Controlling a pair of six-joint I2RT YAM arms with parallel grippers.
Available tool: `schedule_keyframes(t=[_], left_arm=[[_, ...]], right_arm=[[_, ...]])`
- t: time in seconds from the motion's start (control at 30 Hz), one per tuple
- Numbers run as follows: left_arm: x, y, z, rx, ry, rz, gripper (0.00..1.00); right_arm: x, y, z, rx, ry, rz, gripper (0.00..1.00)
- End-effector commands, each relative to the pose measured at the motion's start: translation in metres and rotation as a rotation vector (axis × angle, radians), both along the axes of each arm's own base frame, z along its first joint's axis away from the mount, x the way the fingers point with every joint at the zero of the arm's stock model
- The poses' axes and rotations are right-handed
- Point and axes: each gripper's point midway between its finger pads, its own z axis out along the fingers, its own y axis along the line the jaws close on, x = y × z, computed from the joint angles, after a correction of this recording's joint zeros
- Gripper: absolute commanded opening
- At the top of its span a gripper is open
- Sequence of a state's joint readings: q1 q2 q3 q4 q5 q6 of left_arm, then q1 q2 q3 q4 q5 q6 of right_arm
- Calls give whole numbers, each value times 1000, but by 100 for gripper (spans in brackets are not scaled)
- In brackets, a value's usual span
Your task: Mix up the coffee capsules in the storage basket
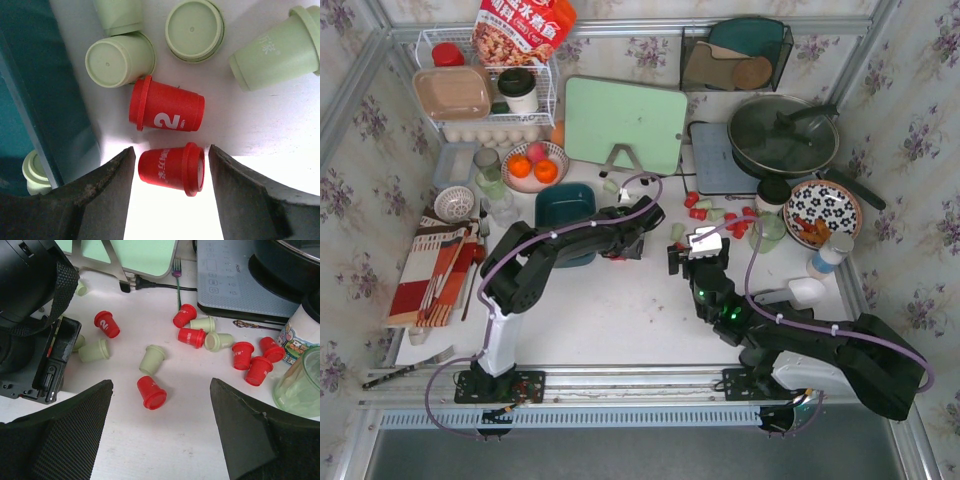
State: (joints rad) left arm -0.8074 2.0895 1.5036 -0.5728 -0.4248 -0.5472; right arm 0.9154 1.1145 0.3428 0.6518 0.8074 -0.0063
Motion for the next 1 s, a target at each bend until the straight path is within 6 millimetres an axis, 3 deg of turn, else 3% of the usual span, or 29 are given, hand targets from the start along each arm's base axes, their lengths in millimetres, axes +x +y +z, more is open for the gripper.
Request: schedule_keyframes(t=[0.0,0.27,0.37,0.47,0.63,0.73,0.8,0.97], left_arm=[[-14,2,-7,5,51,-13,62],[-24,2,-3,-11,57,-21,40],[-25,1,6,-28,39,-21,40],[-25,-4,26,-72,11,-27,41],[-19,-7,88,-173,-112,-41,41],[-13,5,126,-190,-216,-25,42],[-9,21,139,-154,-266,-6,43],[-4,69,141,-46,-293,87,44]], right_arm=[[2,2,6,22,-15,-4,86],[2,2,6,21,-14,-4,86],[2,2,6,21,-14,-5,86],[2,1,7,23,-15,-8,86],[2,2,7,26,-14,-4,86],[2,3,7,30,-14,0,86],[2,3,8,31,-14,0,86],[2,3,9,34,-15,4,86]])
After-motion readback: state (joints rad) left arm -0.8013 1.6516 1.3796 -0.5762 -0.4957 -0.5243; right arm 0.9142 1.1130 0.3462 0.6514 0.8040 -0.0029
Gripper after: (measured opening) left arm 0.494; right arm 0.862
